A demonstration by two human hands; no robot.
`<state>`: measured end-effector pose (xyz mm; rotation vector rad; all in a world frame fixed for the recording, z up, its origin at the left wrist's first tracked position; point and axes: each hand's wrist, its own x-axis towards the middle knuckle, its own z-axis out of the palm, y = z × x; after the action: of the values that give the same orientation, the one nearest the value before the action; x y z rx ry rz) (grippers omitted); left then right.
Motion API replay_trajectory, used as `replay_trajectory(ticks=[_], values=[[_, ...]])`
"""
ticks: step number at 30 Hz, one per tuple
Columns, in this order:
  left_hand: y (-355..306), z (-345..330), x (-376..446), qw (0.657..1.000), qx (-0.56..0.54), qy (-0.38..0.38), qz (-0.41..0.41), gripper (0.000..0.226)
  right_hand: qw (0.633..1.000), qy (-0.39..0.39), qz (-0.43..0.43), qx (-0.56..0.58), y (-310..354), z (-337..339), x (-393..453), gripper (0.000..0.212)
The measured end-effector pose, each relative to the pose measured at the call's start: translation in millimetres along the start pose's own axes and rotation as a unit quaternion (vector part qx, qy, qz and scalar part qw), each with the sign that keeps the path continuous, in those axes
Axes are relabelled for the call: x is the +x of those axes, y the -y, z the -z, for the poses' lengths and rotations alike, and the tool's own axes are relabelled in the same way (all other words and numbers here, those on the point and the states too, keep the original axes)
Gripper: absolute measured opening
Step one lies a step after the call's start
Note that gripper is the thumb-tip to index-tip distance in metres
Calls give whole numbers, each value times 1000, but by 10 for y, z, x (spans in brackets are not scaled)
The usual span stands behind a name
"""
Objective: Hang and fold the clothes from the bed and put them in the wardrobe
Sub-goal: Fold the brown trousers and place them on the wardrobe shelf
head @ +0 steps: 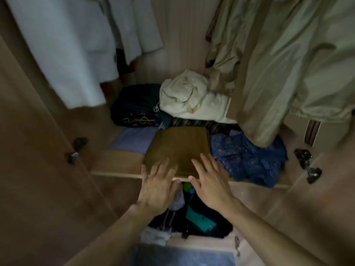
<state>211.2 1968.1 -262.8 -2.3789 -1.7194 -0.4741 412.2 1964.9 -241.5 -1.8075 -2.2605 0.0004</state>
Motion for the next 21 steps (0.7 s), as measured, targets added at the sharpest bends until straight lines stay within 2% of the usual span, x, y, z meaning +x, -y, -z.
replay_trajectory(ticks=[4,11,21], values=[[-118,225,-384,998,54,43,-13,49,1000,23,1,18,201,66,-406,75],[-313,659,-666,999,-6,22,-47,56,999,-22,-29,-8,411,438,-1131,60],[-586,864,-1708,968,-107,-13,-225,51,979,-24,-194,-61,901,669,-2565,61]])
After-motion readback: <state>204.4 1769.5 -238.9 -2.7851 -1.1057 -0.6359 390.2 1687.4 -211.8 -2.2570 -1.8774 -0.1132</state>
